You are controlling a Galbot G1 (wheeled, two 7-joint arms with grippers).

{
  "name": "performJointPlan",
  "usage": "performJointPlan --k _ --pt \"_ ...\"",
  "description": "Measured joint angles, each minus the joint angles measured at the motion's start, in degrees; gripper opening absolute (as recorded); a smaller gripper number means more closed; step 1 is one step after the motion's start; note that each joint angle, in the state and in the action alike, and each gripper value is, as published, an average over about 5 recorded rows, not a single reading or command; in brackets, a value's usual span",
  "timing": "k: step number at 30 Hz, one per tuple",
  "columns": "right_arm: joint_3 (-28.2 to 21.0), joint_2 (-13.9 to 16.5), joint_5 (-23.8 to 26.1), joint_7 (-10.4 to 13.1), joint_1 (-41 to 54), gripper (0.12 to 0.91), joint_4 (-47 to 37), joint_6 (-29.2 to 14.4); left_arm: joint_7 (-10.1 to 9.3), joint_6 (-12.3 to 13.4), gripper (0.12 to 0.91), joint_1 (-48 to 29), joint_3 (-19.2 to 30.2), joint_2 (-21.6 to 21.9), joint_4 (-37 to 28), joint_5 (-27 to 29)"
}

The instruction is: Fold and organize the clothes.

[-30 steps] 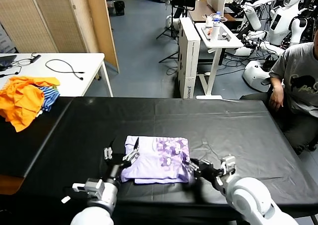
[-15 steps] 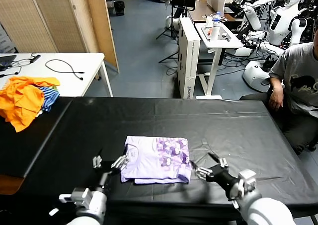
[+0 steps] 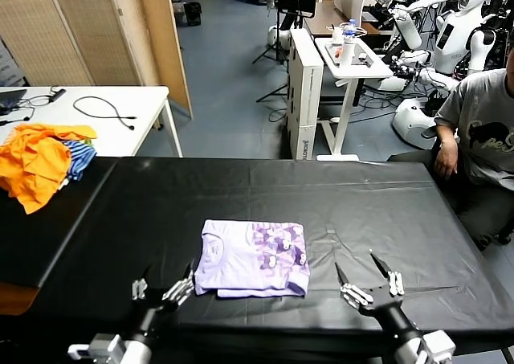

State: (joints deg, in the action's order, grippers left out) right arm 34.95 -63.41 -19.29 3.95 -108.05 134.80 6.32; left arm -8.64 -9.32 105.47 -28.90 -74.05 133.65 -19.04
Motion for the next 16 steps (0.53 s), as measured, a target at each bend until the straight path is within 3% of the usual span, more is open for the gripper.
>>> performJointPlan --k 8,16 --pt "1.36 -2.63 4.15 2.69 -5.36 0.907 -0.18 -5.82 0.18 0.64 0.907 6.39 -1.89 0.18 3.23 1.22" --pt "2.36 -3.24 3.75 2.83 -7.83 0.907 -0.45 -6.5 0.81 2.25 0.907 9.82 -2.02 -0.65 2.92 2.3"
